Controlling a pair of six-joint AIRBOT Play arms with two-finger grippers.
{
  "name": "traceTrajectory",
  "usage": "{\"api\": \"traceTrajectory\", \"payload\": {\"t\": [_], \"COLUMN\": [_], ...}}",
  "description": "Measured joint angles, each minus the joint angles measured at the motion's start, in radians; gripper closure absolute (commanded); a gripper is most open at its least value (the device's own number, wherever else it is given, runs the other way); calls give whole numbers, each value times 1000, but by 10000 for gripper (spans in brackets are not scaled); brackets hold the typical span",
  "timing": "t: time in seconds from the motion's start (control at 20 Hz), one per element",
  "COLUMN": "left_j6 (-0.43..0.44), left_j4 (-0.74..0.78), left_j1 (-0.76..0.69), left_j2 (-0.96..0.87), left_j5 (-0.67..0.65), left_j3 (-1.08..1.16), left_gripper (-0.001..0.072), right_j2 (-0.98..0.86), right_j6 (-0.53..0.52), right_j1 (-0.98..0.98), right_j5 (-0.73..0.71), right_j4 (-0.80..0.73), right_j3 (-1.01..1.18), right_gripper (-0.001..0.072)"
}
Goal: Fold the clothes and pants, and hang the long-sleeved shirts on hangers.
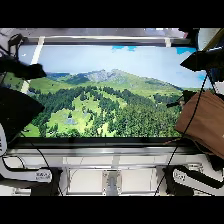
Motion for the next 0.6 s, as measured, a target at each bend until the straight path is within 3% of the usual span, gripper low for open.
{"api": "traceTrajectory", "payload": {"t": [0.15, 0.35, 0.4, 0.45, 0.5, 0.6], "left_j6": [-91, -160, -167, -174, -178, -172], "left_j4": [183, 273, 284, 294, 298, 306], "left_j1": [123, 306, 342, 375, 401, 446], "left_j2": [-37, -131, -156, -182, -205, -246], "left_j5": [-34, -176, -204, -227, -245, -269], "left_j3": [0, 0, 0, 0, 0, 0], "left_gripper": [131, 130, 129, 120, 41, 9], "right_j2": [0, 0, 0, 0, 0, 0], "right_j6": [3, 5, 6, 7, 7, 27], "right_j1": [0, 0, 0, 0, 0, 0], "right_j5": [-23, -55, -66, -76, -80, -89], "right_j4": [10, 46, 52, 58, 62, 66], "right_j3": [0, 0, 0, 0, 0, 0], "right_gripper": [695, 691, 596, 313, 54, 17]}}
